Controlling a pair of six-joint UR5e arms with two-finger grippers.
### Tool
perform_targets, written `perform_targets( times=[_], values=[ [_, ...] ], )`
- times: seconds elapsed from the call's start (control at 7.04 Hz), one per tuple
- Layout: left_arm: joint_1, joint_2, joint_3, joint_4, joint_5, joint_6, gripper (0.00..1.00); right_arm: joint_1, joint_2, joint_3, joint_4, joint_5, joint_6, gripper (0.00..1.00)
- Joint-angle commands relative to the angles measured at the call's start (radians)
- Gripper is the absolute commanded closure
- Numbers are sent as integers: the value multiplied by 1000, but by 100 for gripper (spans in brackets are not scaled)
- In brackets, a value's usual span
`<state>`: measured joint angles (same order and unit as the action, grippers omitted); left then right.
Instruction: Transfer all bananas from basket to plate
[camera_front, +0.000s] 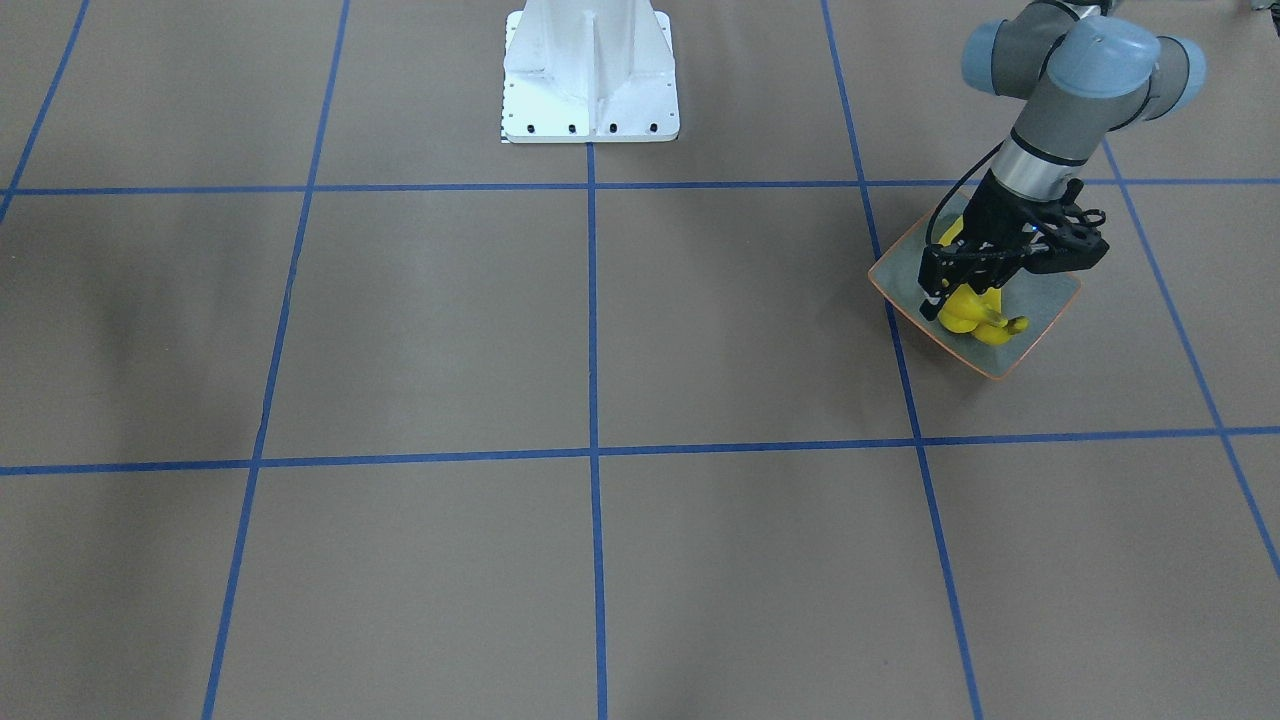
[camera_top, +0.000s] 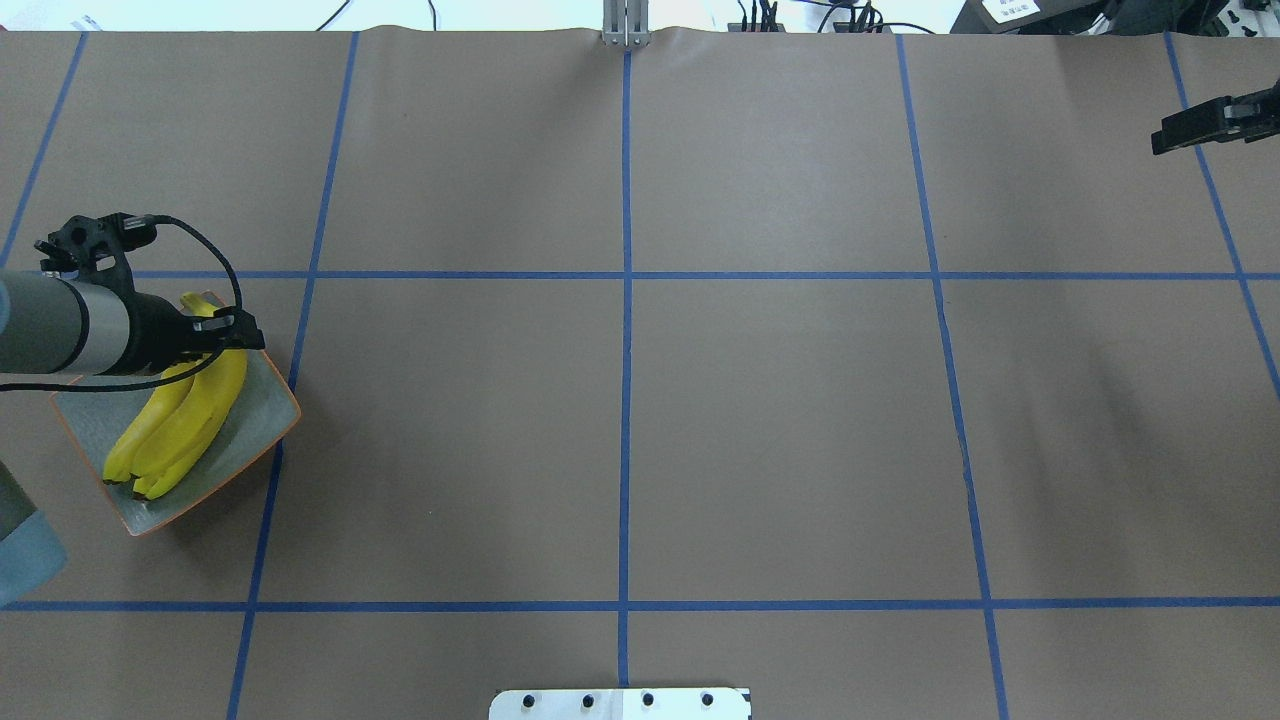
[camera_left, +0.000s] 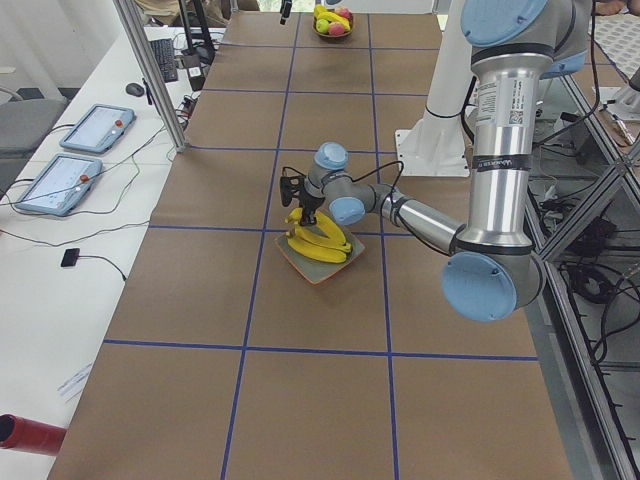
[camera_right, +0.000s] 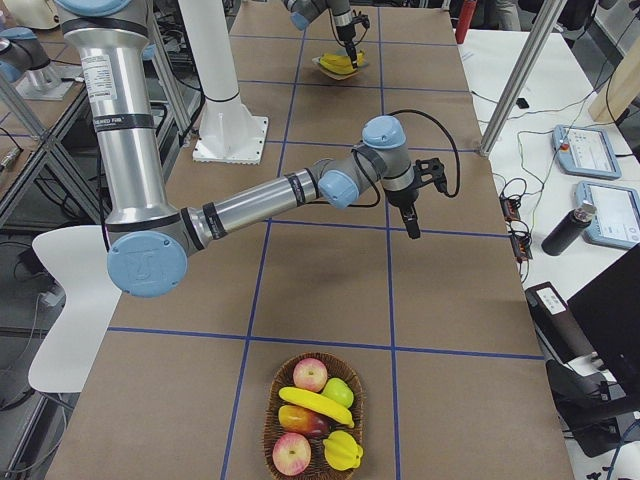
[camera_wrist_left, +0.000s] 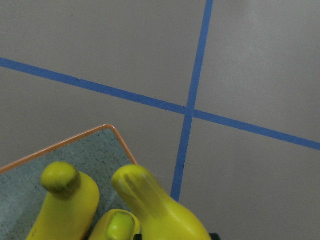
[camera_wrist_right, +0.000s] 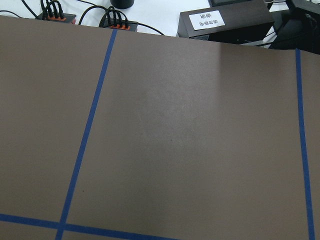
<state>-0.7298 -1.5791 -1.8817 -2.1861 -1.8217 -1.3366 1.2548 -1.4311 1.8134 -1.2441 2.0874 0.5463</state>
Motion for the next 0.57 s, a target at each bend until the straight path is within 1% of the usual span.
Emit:
perform_targets(
  times=[0.0,0.28,0.43],
  values=[
    [42,-1,0,5,82,2,0,0,1,-8,0,0,3,0],
    [40,-7,-11,5,78,43,0,6,0,-11,0,0,0,0],
    [39,-5,-52,5,59,74,0,21,-12,-17,0,9,-37,0]
  ],
)
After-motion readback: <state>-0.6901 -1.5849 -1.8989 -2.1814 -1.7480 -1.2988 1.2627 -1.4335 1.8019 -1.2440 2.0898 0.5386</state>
